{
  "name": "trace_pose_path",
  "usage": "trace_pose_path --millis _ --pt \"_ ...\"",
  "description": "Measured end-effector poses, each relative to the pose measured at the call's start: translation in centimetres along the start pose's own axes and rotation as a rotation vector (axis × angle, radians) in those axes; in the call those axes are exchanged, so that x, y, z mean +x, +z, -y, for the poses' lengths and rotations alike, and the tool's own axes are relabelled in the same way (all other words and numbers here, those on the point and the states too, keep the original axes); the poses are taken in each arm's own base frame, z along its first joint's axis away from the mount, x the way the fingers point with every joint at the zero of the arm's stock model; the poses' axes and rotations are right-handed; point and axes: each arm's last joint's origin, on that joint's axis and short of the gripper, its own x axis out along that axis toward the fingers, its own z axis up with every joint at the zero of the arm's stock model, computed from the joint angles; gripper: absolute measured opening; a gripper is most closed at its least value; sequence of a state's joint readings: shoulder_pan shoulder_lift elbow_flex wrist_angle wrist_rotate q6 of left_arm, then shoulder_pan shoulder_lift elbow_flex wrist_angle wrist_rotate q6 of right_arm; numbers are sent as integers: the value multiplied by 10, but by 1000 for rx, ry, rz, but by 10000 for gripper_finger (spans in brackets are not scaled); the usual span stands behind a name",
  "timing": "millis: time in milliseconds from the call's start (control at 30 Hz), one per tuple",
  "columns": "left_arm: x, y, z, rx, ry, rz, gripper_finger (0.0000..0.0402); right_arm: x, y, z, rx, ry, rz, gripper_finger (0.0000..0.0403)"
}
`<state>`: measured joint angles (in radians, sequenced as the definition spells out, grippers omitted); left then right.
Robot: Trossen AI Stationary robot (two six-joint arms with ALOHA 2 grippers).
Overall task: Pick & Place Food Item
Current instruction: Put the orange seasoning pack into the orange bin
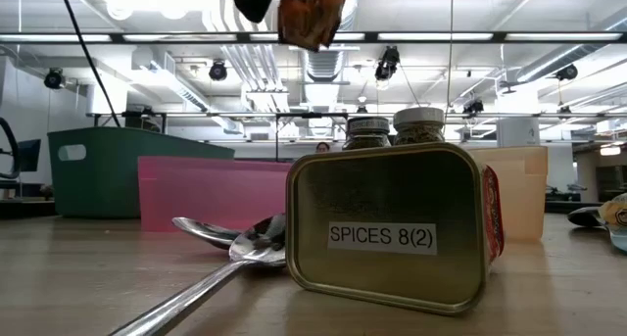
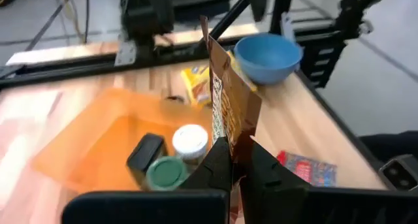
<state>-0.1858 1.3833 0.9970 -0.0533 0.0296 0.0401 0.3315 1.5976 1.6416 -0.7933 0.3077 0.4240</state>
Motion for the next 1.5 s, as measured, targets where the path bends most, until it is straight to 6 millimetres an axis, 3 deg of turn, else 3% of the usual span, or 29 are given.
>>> trace_pose_path --millis 400,667,800,1067,1133,1267,1500 --pt "21 13 -8 4 23 -88 0 20 0 17 -3 -1 -125 219" --pt "30 21 -8 43 -38 -141 0 20 -4 21 -25 -15 -182 216" --pt "30 23 -9 44 -43 -137 0 23 -8 21 -29 -26 -224 171" --pt "29 24 -10 62 -60 -121 0 31 -8 18 -32 0 -222 29" --pt "29 24 -10 64 -60 -123 3 31 -7 17 -29 3 -212 16" --pt "29 24 -10 59 -61 -128 36 31 -6 17 -22 3 -201 10" --pt "23 22 -9 40 -61 -169 136 30 -6 15 20 -7 -192 8"
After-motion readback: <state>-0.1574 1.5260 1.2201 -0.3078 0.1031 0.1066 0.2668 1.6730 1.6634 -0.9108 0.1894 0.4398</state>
